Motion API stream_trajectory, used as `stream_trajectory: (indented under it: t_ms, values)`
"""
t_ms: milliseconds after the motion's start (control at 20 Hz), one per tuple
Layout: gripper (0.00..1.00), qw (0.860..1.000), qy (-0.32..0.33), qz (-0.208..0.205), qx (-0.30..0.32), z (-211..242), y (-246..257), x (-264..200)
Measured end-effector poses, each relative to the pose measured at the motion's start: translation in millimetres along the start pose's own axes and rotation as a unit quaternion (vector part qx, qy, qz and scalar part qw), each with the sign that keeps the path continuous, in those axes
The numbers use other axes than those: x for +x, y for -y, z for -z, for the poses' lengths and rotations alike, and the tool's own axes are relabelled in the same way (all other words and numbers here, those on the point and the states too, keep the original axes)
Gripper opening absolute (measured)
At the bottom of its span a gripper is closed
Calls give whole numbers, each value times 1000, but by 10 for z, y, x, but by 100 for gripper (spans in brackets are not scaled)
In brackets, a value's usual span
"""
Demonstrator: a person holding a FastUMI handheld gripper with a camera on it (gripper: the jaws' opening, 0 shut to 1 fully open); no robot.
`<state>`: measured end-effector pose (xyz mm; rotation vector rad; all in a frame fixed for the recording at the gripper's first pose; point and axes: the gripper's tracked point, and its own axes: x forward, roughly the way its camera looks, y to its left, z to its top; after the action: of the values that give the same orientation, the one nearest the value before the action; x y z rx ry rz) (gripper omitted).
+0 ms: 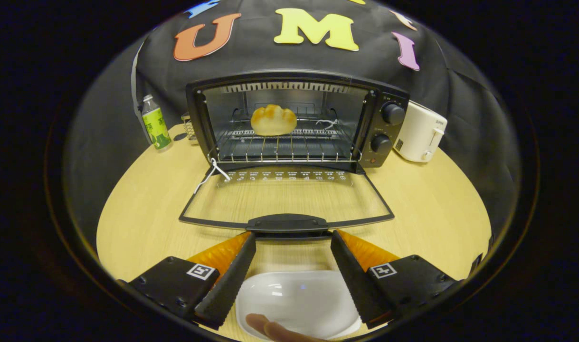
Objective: Open the toaster oven, put the food inside, and close the toaster oven door.
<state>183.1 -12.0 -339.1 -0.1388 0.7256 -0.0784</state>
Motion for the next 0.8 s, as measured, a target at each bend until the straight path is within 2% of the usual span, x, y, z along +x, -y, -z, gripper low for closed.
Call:
stream_trajectory:
  t_ms: [100,300,500,650,800]
  values:
    - [100,1000,6,2,0,-87,4,-44]
    - [100,998,67,-4,-11,-477,-59,-213]
    - [100,983,180,-23,-14,-1046,-112,-400]
    - [100,973,228,-34,-19,-1189,-130,-544]
    - [100,972,233,-33,-20,-1179,-136,-627]
